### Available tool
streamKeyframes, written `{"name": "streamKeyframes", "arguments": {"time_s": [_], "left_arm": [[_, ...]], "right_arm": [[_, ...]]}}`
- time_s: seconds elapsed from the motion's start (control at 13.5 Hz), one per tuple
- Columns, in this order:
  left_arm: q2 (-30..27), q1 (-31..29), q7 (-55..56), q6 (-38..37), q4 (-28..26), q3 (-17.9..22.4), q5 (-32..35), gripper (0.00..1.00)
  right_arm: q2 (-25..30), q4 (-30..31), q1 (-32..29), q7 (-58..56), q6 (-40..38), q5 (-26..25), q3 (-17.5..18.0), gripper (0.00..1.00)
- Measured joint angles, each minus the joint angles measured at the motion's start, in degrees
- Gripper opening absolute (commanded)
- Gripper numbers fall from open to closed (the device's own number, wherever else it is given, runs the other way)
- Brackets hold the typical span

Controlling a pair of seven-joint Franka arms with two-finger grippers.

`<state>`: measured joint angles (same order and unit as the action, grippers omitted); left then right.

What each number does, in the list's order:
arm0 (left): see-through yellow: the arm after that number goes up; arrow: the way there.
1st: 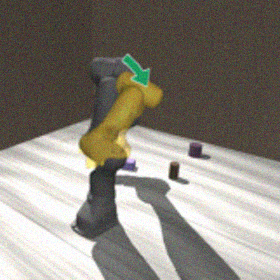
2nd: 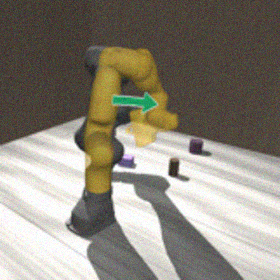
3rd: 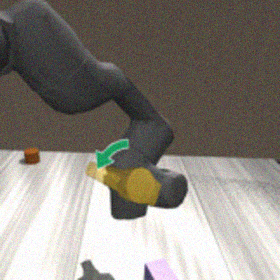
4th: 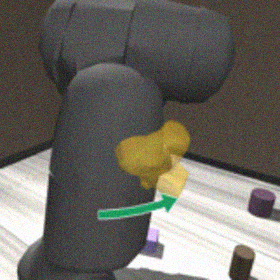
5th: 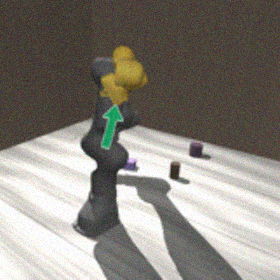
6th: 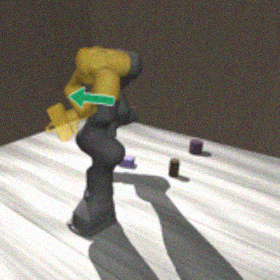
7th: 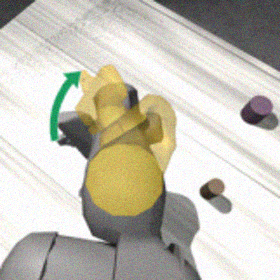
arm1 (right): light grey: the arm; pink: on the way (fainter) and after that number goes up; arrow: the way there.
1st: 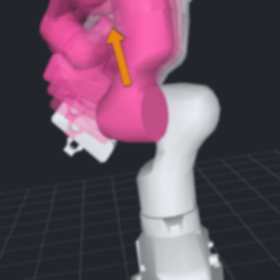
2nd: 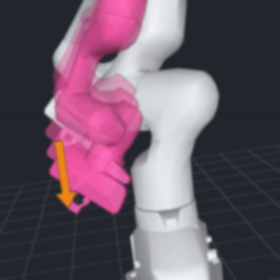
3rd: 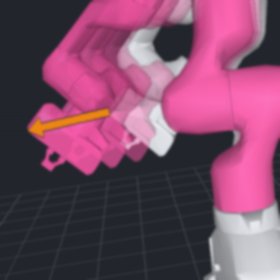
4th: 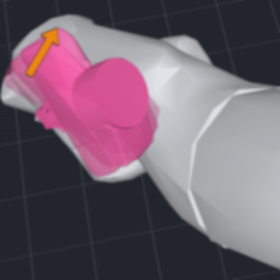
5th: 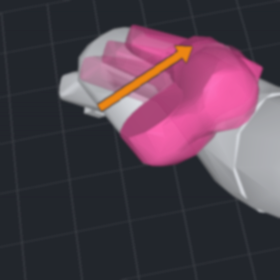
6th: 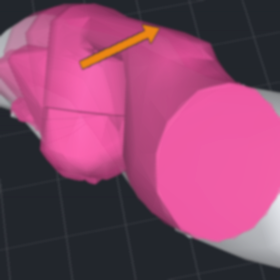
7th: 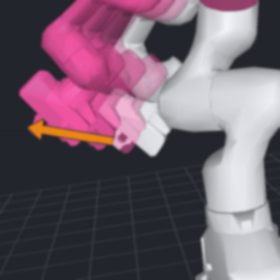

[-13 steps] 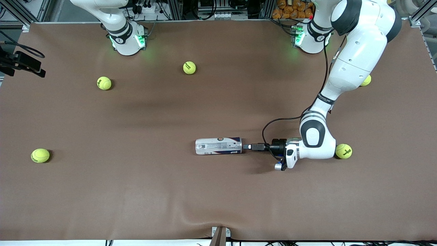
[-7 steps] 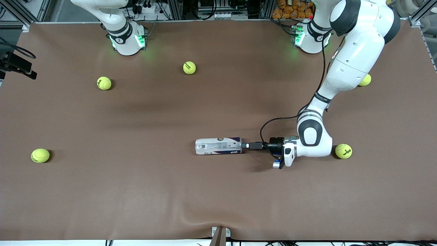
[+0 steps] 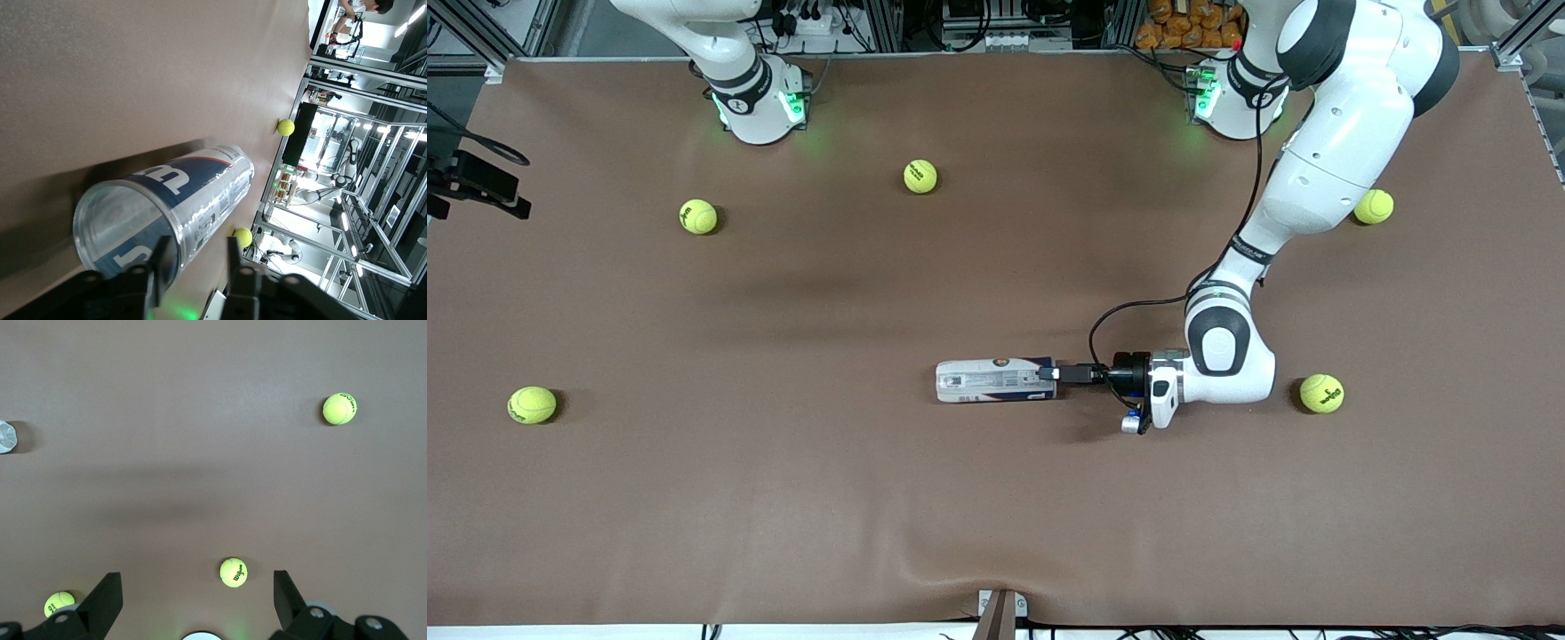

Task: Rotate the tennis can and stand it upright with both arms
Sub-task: 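Lower the left gripper to the can's open end and align, then close the left gripper on the can's open end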

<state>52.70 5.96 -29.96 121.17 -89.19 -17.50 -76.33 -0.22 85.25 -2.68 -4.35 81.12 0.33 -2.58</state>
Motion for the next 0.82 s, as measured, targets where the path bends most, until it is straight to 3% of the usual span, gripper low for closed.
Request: {"name": "streamKeyframes", "arguments": {"time_s": [0.07, 0.52, 0.82], "left_arm": [[0.06, 0.0, -0.42, 0.03, -0.07, 0.04, 0.0, 0.0], [0.13, 0.36, -1.12, -0.07, 0.68, -0.16, 0.01, 0.0], [-2.76, -0.31, 2.41, -0.02, 2.38, -0.07, 5.01, 0.0]], "right_arm": [[-0.36, 0.0, 0.0, 0.0, 0.01, -0.04, 0.0, 1.0], [-1.63, 0.0, -0.07, 0.0, 0.18, -2.46, -0.31, 1.0], [-1.61, -0.79, -0.18, 0.0, 0.44, -3.48, -0.44, 1.0]]}}
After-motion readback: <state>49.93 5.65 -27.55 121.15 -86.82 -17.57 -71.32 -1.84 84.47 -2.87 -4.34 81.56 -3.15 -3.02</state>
